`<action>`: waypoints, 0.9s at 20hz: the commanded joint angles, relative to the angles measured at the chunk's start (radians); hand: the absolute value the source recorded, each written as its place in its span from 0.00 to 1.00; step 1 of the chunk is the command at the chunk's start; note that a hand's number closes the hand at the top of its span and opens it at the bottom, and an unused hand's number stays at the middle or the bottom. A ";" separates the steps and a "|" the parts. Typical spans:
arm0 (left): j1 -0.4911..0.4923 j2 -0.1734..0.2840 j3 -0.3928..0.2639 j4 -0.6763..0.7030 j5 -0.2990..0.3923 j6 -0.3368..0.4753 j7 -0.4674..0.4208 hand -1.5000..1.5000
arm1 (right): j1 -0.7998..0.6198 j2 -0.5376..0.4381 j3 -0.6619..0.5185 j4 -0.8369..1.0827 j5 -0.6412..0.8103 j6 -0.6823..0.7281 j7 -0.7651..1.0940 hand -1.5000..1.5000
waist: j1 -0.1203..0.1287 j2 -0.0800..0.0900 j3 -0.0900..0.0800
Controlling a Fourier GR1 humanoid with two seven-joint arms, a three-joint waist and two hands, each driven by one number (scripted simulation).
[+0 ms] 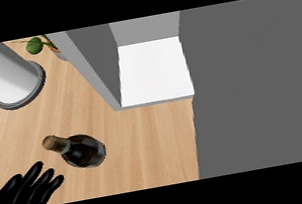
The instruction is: Pick up the wine, place it into the cabinet and close the cabinet
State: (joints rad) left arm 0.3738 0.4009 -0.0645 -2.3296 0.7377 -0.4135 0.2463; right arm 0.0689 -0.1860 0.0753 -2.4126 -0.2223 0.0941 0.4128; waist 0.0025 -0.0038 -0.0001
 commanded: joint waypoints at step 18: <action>-0.192 0.093 0.319 0.154 0.305 -0.007 0.138 0.00 | -0.004 0.039 0.027 -0.116 0.027 -0.033 0.065 0.00 | -0.006 0.002 0.000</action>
State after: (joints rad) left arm 0.2106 0.4976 0.2303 -2.2305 1.0390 -0.4026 0.3570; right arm 0.0267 -0.1690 0.0874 -2.4273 -0.2001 0.0669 0.4672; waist -0.0045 -0.0022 0.0000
